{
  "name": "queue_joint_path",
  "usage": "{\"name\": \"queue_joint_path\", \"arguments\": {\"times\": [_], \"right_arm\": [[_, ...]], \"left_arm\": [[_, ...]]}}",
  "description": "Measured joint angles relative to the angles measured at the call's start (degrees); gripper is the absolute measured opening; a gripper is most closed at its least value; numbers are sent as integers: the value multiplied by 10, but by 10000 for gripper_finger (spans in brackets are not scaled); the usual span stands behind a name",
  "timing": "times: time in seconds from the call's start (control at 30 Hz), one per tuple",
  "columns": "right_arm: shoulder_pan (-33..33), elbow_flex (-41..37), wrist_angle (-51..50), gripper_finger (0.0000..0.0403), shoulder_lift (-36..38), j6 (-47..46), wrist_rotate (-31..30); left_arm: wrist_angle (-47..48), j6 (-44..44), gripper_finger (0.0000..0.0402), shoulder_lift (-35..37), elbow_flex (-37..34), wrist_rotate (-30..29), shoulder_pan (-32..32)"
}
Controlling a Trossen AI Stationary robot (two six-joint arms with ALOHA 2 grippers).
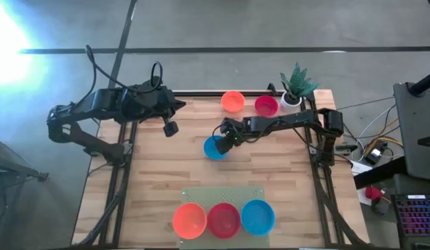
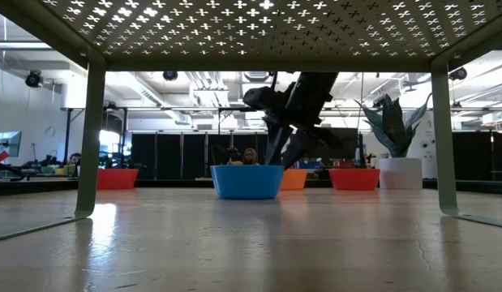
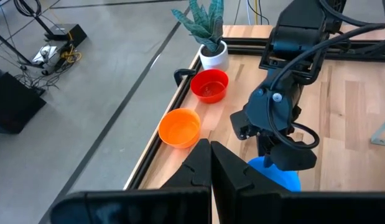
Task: Pick & Place Mini bowls
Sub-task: Stack the blue bowl on the blue bowl on the shelf
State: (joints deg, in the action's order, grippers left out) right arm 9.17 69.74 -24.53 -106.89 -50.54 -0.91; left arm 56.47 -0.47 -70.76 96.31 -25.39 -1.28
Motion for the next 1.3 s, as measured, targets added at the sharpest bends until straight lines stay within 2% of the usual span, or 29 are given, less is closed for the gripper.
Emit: {"name": "queue_joint_path", "arguments": {"times": [0.4, 0.7, 1.3], "right_arm": [[2, -5, 12, 100, -46, 23, -5], [2, 2, 12, 15, -50, 74, 7], [4, 2, 8, 9, 30, 110, -8]], "left_arm": [[0, 0, 0, 0, 0, 0, 0], [-1, -5, 0, 0, 0, 0, 0], [-1, -21, 0, 0, 0, 0, 0]]}}
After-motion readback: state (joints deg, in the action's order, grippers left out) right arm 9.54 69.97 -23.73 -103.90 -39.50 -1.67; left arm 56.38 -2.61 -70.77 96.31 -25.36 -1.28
